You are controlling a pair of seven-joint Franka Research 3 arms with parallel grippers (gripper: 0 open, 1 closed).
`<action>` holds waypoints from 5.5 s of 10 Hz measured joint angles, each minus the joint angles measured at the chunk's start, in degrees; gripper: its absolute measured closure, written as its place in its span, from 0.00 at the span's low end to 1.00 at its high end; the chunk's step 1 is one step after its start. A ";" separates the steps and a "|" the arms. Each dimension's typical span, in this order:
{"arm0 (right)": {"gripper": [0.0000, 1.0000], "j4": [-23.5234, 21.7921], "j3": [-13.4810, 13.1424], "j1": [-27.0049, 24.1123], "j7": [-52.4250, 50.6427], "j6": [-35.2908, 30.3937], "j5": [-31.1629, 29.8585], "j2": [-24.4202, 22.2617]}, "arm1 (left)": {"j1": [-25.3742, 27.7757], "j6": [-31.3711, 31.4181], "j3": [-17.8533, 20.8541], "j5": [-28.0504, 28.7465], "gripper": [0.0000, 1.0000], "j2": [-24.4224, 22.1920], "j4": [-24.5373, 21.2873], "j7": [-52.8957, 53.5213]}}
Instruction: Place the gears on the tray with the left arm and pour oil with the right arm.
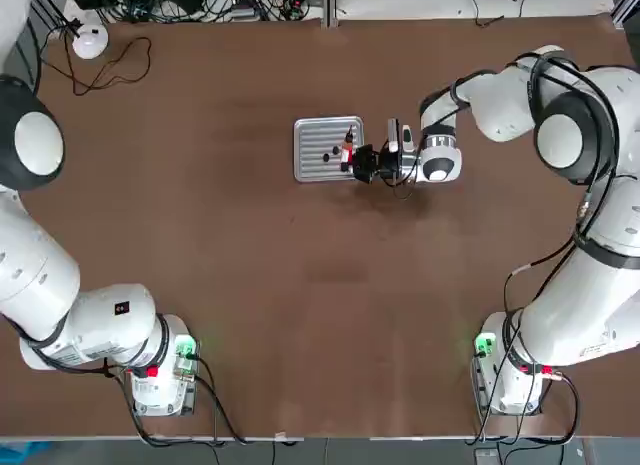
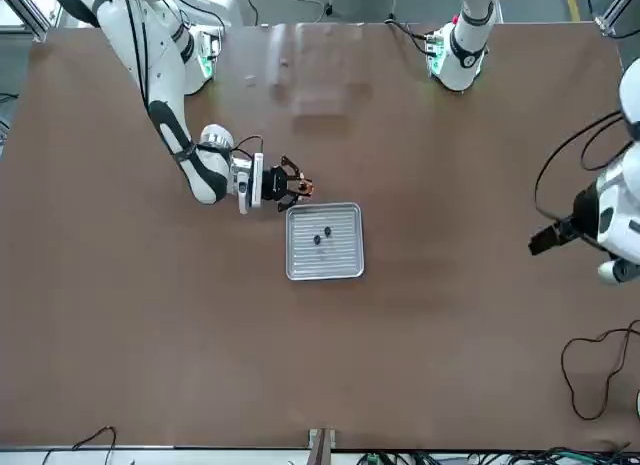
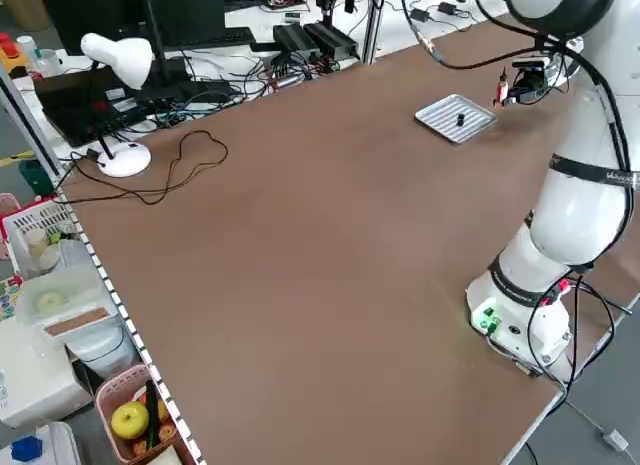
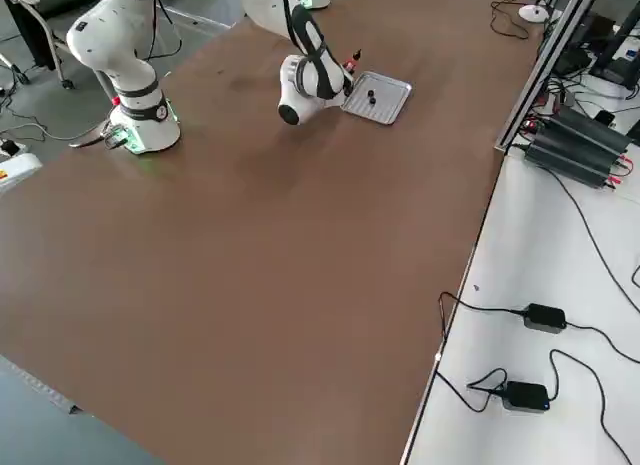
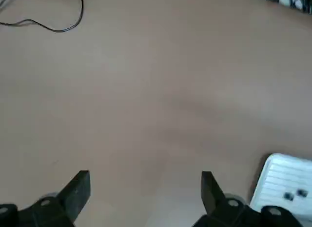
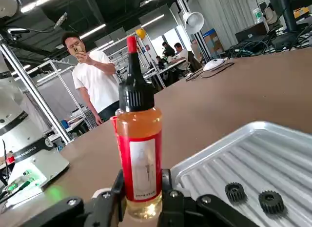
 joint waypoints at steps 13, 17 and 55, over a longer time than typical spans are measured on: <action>0.69 1.76 0.32 4.85 40.52 0.25 0.22 0.88 | -9.59 -7.59 7.08 -2.07 0.00 -9.92 -1.14 5.34; 0.69 2.51 0.32 5.70 52.75 0.27 0.23 0.89 | -15.30 -7.33 15.02 -3.72 0.00 -11.13 -1.42 5.45; 0.67 9.58 -1.46 1.09 48.16 -0.67 -7.98 1.87 | -8.21 -6.57 9.13 -2.73 0.00 -9.75 -1.83 8.65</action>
